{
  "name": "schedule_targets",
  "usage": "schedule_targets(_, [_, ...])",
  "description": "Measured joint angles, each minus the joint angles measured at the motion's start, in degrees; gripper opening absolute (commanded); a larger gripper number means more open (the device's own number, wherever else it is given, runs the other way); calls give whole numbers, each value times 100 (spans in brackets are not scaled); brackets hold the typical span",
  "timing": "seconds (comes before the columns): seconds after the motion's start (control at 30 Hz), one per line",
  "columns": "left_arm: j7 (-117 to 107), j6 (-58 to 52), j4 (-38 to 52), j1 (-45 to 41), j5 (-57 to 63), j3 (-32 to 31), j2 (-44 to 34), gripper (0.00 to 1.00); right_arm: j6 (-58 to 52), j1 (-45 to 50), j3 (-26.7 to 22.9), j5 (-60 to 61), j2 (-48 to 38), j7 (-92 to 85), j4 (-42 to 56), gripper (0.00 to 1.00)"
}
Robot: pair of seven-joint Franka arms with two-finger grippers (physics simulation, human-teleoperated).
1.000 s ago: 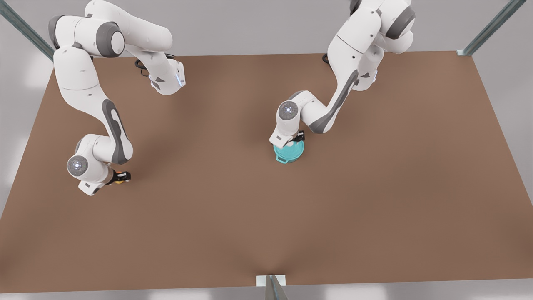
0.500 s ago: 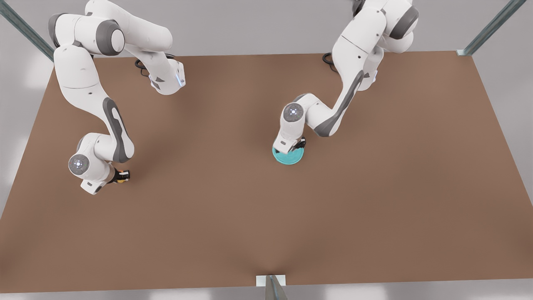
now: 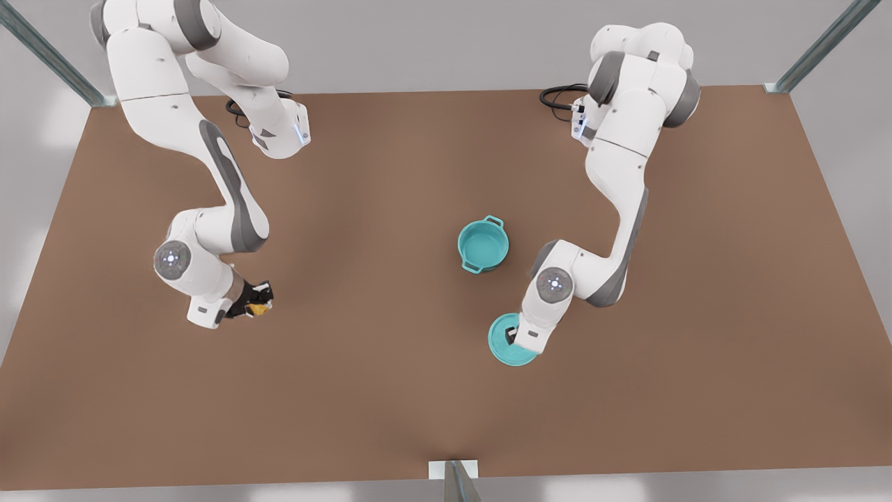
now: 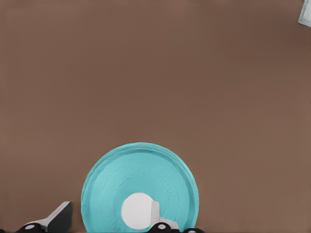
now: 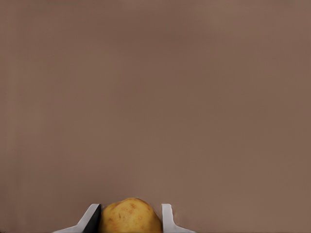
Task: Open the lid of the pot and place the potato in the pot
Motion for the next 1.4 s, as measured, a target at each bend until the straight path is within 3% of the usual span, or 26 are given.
schedule_targets(0.1, [627, -1449, 394, 967, -290, -14, -1457, 100, -133, 407, 368, 52, -3, 293, 129, 46])
schedule_targets(0.2, [1353, -2525, -369, 2031, -821, -51, -2876, 100, -229, 1128, 420, 73, 11, 695, 247, 46])
schedule_targets(0.37, [2296, -3391, -364, 2141, -1078, -87, -2718, 100, -431, 2345, 428, 87, 32, 1518, 608, 46])
schedule_targets(0.47, [2749, -3854, 236, 2066, -1131, -95, -2795, 100, -549, 2992, 428, 95, 156, 2043, 948, 46])
schedule_targets(0.6, [3246, -4261, 375, 2064, -985, -79, -2929, 100, -641, 3791, 381, 82, 862, 2749, 1821, 46])
schedule_targets(0.83, [3888, -4479, 332, 2046, -891, -109, -2919, 100, -647, 4952, -391, 52, 2451, 3822, 3608, 46])
schedule_targets(1.0, [4215, -4530, 328, 2035, -874, -111, -2900, 100, -480, 5159, -482, 59, 2765, 4410, 3934, 47])
schedule_targets(1.03, [4270, -4536, 328, 2033, -872, -111, -2898, 100, -461, 5175, -488, 49, 2771, 4516, 3940, 79])
schedule_targets(1.07, [4322, -4540, 328, 2032, -871, -111, -2898, 100, -448, 5188, -491, 32, 2774, 4621, 3943, 100])
schedule_targets(1.2, [4505, -4555, 328, 2031, -869, -111, -2897, 100, -379, 5202, -494, -2, 2776, 4986, 3946, 100])
schedule_targets(1.27, [4582, -4557, 328, 2026, -869, -111, -2897, 100, -411, 5167, -747, -18, 2571, 5132, 3913, 100])
schedule_targets(1.33, [4651, -4556, 331, 2030, -872, -111, -2903, 100, -795, 4352, -987, -17, 1968, 5095, 3847, 100])
schedule_targets(1.4, [4712, -4517, 339, 2031, -885, -117, -2917, 100, -1379, 2740, -1050, -2, 1429, 4817, 3820, 100])
